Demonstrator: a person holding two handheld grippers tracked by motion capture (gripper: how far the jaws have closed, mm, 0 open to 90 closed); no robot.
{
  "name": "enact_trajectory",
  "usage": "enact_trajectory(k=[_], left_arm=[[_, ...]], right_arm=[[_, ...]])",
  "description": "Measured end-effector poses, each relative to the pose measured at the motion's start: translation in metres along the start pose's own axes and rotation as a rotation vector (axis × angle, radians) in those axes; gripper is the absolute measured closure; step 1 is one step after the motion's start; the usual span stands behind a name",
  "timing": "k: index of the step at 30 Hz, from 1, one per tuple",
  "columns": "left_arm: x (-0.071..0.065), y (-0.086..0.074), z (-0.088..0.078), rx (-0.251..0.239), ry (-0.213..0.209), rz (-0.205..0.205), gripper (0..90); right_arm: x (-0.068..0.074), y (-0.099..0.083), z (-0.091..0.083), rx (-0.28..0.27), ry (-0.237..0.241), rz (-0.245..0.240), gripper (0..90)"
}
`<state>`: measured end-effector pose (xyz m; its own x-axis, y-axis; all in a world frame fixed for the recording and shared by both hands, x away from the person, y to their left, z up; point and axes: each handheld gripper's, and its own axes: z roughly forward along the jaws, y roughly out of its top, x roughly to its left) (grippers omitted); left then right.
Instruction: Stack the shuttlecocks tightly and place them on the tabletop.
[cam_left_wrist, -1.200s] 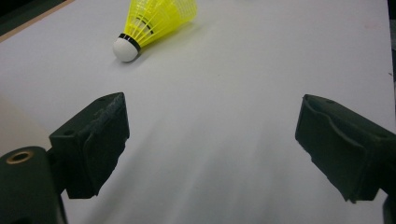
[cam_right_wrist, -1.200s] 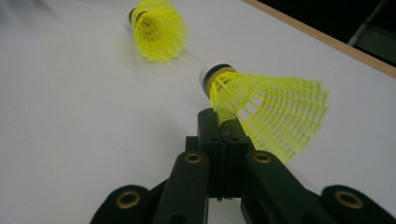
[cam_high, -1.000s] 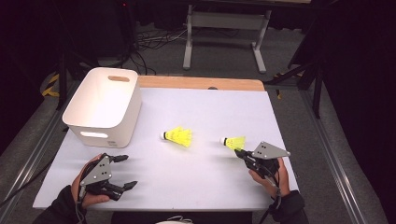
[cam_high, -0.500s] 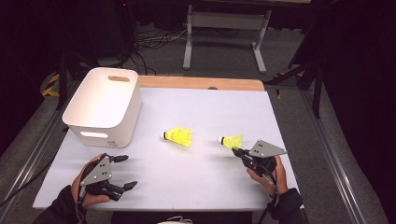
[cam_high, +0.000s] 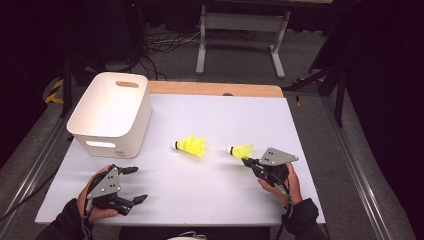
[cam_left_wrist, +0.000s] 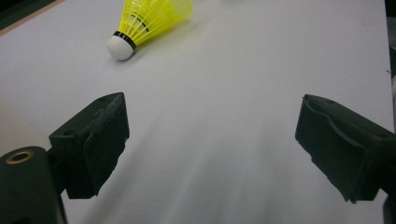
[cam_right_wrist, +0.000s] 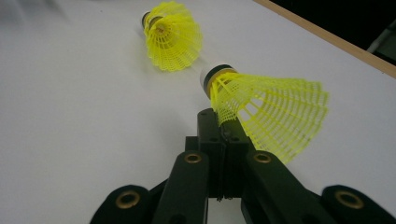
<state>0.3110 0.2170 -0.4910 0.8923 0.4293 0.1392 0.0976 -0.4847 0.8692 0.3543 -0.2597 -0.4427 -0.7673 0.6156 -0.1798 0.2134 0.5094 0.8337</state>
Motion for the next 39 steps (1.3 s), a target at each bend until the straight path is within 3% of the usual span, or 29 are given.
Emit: enact_trajectory(k=[18,39], left_arm=[[0.0,0.0,0.0,0.0,0.001,0.003,10.7],[0.001,0.0,-0.001,0.001,0.002,0.013,10.9]], right_arm=[[-0.001,0.016,0.038,0.034,0.061,-0.019,89.7],[0.017,0.042,0.088,0.059,0.135,-0.057,89.7]])
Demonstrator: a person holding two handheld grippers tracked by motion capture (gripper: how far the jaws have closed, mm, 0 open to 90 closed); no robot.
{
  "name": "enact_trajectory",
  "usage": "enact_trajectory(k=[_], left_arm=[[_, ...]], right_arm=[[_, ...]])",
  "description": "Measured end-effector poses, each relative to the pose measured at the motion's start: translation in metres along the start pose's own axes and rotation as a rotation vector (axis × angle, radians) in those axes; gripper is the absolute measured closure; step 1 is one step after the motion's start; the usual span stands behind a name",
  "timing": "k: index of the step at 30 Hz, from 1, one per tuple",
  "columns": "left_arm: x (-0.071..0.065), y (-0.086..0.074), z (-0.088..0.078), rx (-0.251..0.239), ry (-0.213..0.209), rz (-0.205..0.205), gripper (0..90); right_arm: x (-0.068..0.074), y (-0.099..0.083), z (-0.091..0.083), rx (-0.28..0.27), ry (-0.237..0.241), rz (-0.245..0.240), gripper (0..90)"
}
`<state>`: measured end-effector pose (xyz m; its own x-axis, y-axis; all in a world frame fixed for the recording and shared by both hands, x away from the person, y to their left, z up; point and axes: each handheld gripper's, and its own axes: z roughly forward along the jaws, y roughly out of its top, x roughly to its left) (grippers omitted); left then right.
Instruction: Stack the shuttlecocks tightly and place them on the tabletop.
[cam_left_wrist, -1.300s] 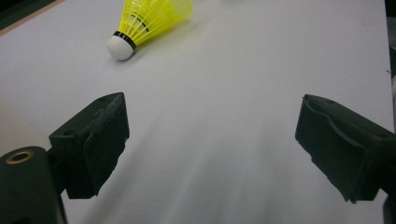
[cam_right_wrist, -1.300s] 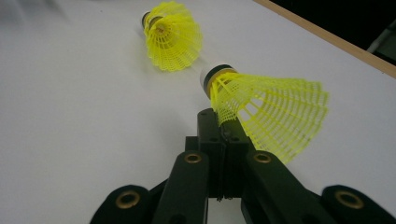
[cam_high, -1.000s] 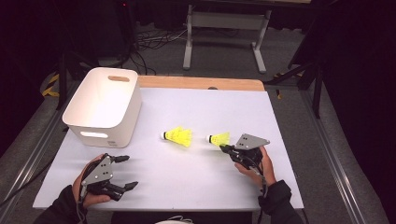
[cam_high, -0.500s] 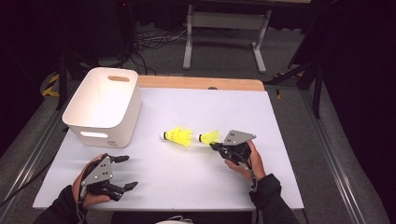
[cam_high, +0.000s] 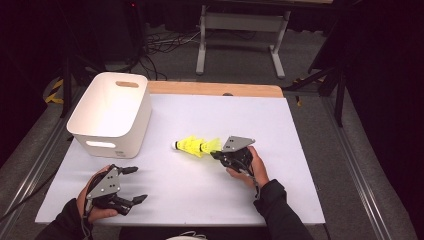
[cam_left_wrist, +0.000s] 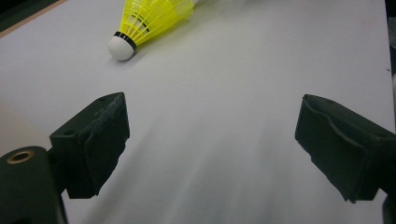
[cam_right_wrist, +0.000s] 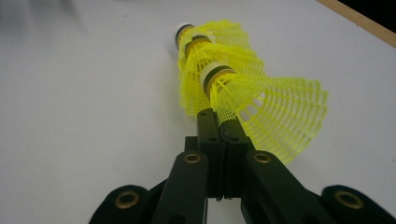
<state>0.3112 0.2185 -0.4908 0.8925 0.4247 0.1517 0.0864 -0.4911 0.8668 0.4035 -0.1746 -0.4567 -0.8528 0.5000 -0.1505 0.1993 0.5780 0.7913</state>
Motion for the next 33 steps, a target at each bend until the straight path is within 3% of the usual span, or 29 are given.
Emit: enact_trajectory(k=[12,24,33], left_arm=[[-0.001,0.0,0.0,-0.001,-0.002,0.004,11.1],[-0.002,0.0,0.0,0.0,-0.017,0.006,11.8],[-0.002,0.0,-0.001,-0.001,-0.019,0.009,11.9]], right_arm=[[0.011,0.011,0.016,-0.002,0.037,-0.028,89.7],[0.015,0.013,0.025,0.006,0.043,-0.028,88.6],[0.015,0.012,0.031,0.027,0.038,-0.024,81.2]])
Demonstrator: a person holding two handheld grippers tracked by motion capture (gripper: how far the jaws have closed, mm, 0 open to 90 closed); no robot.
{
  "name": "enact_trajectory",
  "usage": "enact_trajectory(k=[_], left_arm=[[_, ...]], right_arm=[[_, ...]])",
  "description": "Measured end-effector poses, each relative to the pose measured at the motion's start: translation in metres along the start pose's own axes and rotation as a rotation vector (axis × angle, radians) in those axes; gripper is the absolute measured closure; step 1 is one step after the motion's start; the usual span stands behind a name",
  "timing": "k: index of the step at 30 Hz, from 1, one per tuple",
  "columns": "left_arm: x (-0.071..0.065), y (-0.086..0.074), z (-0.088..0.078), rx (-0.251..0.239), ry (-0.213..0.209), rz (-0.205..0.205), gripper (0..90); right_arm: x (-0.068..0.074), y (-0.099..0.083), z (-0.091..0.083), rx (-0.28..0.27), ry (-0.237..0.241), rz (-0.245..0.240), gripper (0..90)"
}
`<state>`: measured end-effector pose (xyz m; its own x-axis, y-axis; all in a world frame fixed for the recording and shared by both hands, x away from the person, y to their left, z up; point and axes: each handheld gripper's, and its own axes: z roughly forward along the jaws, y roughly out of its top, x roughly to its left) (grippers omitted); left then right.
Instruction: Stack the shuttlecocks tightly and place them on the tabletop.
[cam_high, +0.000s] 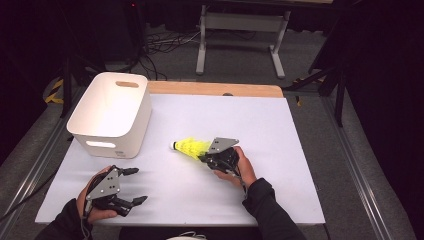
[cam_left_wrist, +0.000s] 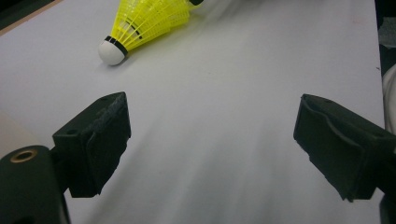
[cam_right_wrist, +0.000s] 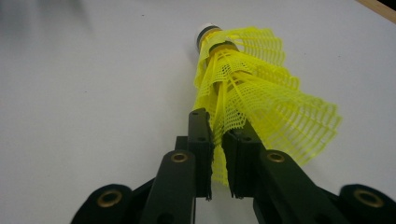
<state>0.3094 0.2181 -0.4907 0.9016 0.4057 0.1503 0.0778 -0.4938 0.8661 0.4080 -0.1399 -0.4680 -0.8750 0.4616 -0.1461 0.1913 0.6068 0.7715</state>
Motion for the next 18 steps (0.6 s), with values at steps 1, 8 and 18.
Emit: enact_trajectory(k=[1,8,18], left_arm=[[0.0,0.0,0.0,0.0,0.0,0.0,11.9],[-0.0003,0.0,-0.0008,0.001,0.008,0.003,11.9],[-0.0002,0.0,-0.002,-0.002,0.014,0.003,11.9]], right_arm=[[0.0,0.0,0.0,0.0,0.0,0.0,81.2],[0.0001,-0.0007,0.0025,0.038,0.009,-0.01,70.7],[0.0042,0.0034,-0.0066,0.032,-0.026,-0.041,58.8]])
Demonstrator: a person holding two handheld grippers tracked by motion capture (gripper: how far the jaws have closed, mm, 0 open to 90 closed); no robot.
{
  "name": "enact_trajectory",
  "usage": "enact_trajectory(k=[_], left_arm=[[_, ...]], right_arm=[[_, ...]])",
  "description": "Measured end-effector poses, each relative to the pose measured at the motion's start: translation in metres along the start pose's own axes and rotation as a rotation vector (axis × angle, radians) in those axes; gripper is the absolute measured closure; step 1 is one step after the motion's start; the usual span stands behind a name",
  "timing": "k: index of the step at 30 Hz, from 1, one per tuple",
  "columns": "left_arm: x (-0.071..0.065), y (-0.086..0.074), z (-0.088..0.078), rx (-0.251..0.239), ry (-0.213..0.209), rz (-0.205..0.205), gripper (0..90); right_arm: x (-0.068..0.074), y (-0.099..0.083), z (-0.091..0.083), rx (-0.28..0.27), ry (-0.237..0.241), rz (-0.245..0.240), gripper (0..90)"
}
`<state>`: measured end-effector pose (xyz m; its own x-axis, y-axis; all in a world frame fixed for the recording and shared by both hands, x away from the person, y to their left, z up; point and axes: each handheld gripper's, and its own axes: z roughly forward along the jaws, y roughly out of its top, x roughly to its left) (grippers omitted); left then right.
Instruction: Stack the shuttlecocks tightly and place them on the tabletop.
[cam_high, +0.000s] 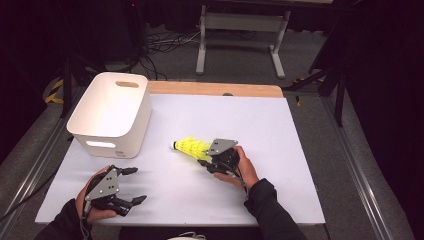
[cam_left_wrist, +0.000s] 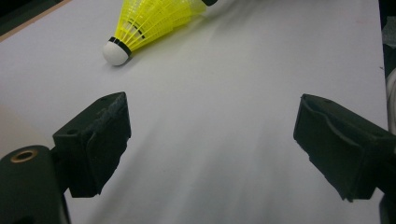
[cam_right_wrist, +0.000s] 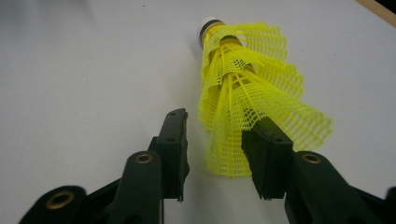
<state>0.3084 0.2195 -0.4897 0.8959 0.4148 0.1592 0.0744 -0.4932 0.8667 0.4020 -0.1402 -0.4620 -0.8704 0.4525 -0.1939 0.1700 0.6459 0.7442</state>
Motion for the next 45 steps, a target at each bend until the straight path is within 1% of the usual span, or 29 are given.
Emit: enact_trajectory(k=[5,8,11,18,19,25,33,35,37,41,43,45], left_arm=[[0.0,0.0,0.0,0.0,0.003,-0.002,11.9],[0.0,0.0,0.0,0.002,0.008,0.003,12.0],[0.001,0.0,0.0,-0.002,0.01,-0.003,12.0],[0.001,0.0,0.0,0.002,0.011,0.0,12.0],[0.001,0.0,0.0,0.0,0.009,-0.005,12.0],[0.001,0.0,0.0,-0.002,0.012,-0.005,12.0],[0.001,-0.001,0.0,-0.002,0.011,-0.014,12.0],[0.002,-0.001,0.0,-0.001,0.014,-0.006,12.0],[0.001,-0.001,0.0,0.0,0.013,-0.009,12.0],[0.001,0.0,0.0,-0.001,0.014,-0.004,12.0],[0.001,0.0,0.0,-0.002,0.015,-0.004,12.0],[0.001,0.0,0.0,-0.002,0.015,-0.004,12.0]], right_arm=[[0.0,0.002,-0.01,-0.023,-0.034,0.01,50.2],[0.0,0.003,-0.016,-0.024,-0.053,0.002,47.3],[0.0,0.003,-0.021,-0.038,-0.056,0.006,44.9],[0.002,0.005,-0.034,-0.072,-0.074,0.004,42.2],[0.002,0.005,-0.035,-0.077,-0.077,0.003,41.9],[0.004,0.007,-0.044,-0.103,-0.095,-0.003,40.6],[0.008,0.007,-0.057,-0.115,-0.123,-0.022,38.3],[0.008,0.006,-0.06,-0.12,-0.131,-0.022,37.6],[0.009,0.006,-0.064,-0.121,-0.133,-0.029,36.8],[0.01,0.003,-0.068,-0.113,-0.132,-0.031,35.8],[0.012,-0.001,-0.07,-0.1,-0.147,-0.043,35.1],[0.013,-0.003,-0.073,-0.101,-0.154,-0.042,33.0]])
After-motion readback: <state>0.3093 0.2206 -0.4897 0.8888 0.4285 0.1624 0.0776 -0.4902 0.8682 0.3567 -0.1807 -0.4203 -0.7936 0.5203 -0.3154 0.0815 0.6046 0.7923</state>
